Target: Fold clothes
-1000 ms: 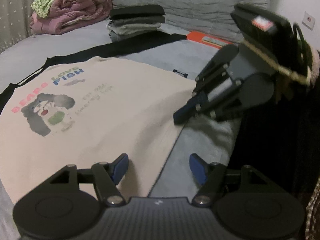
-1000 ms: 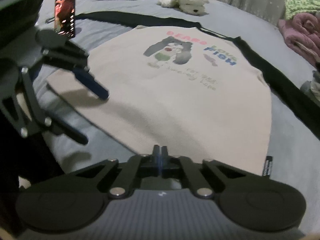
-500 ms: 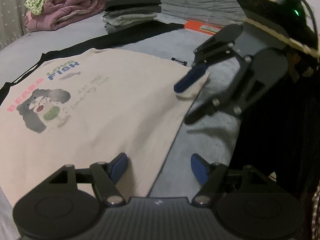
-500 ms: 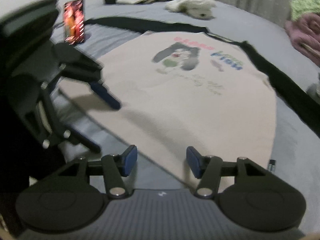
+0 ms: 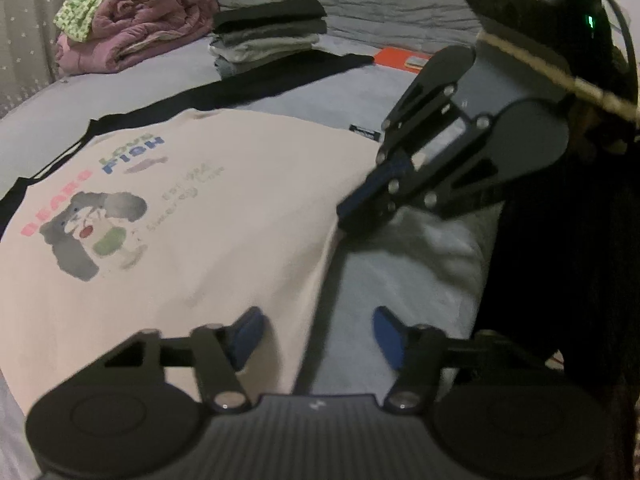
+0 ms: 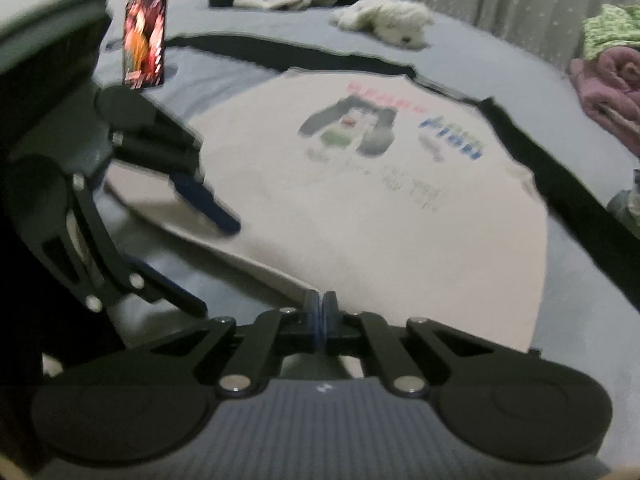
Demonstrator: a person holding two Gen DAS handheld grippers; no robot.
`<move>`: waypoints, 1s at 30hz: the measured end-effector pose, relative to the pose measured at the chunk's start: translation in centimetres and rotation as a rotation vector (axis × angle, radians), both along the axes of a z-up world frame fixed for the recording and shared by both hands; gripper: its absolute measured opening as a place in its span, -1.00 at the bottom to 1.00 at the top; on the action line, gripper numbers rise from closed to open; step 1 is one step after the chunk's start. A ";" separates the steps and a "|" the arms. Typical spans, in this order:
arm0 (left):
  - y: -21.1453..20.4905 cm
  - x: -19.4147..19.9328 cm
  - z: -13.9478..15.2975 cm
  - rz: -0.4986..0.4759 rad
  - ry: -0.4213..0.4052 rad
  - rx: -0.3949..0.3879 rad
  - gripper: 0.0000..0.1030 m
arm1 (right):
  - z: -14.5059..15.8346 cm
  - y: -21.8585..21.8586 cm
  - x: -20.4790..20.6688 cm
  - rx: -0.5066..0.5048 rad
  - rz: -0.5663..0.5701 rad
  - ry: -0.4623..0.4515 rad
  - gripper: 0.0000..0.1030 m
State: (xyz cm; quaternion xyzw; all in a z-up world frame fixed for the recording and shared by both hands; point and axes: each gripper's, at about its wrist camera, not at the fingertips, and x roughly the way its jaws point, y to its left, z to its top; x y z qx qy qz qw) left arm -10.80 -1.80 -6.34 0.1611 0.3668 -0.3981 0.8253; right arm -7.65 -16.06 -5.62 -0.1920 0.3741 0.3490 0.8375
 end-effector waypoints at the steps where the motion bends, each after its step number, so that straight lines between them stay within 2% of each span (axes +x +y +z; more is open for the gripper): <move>1: 0.2 0.3 0.1 0.018 0.004 -0.005 -0.43 | 0.1 0.2 0.3 -0.002 -0.004 -0.008 -0.99; 2: 0.4 0.6 0.2 0.042 0.014 -0.014 -0.67 | 0.3 0.3 0.5 -0.004 -0.007 -0.015 -0.99; 3: 0.8 1.1 0.3 0.069 0.032 -0.034 -0.78 | 0.4 0.5 0.8 -0.006 -0.011 -0.023 -0.99; 4: 1.2 1.6 0.4 0.095 0.051 -0.055 -0.80 | 0.5 0.6 1.1 -0.009 -0.014 -0.029 -0.99; 6: 1.9 2.4 0.7 0.138 0.086 -0.101 -0.80 | 0.3 1.1 1.5 -0.020 -0.014 -0.037 -0.99; 9: 2.5 3.3 0.6 0.201 0.109 -0.122 -0.80 | -0.1 1.5 2.4 -0.023 -0.033 -0.045 -0.99; 15: 2.6 4.8 -0.3 0.318 0.108 -0.100 -0.77 | -0.7 1.9 3.9 -0.013 -0.086 -0.066 -0.98; 21: 2.4 5.0 -0.2 0.322 0.092 -0.084 -0.71 | -1.2 1.8 5.3 -0.026 -0.130 -0.059 -0.94; 23: 2.5 5.0 -0.3 0.323 0.093 -0.083 -0.70 | -0.1 0.9 5.2 0.023 -0.156 -0.066 -0.73; 25: 2.5 5.1 -0.3 0.323 0.095 -0.084 -0.70 | 1.1 -0.1 4.6 0.071 -0.151 -0.058 -0.72; 27: 2.6 5.2 -0.3 0.323 0.100 -0.085 -0.69 | 1.9 -0.5 3.6 0.065 -0.113 -0.056 -0.58; 28: 2.6 5.2 -0.3 0.324 0.102 -0.085 -0.69 | 2.2 -0.6 3.1 0.059 -0.091 -0.054 -0.39; 29: 2.5 5.3 -0.3 0.325 0.105 -0.085 -0.69 | 2.1 -0.5 2.4 0.046 -0.061 -0.049 -0.30; 30: 2.5 5.3 -0.3 0.326 0.106 -0.085 -0.68 | 2.0 -0.4 1.8 0.034 -0.032 -0.044 -0.30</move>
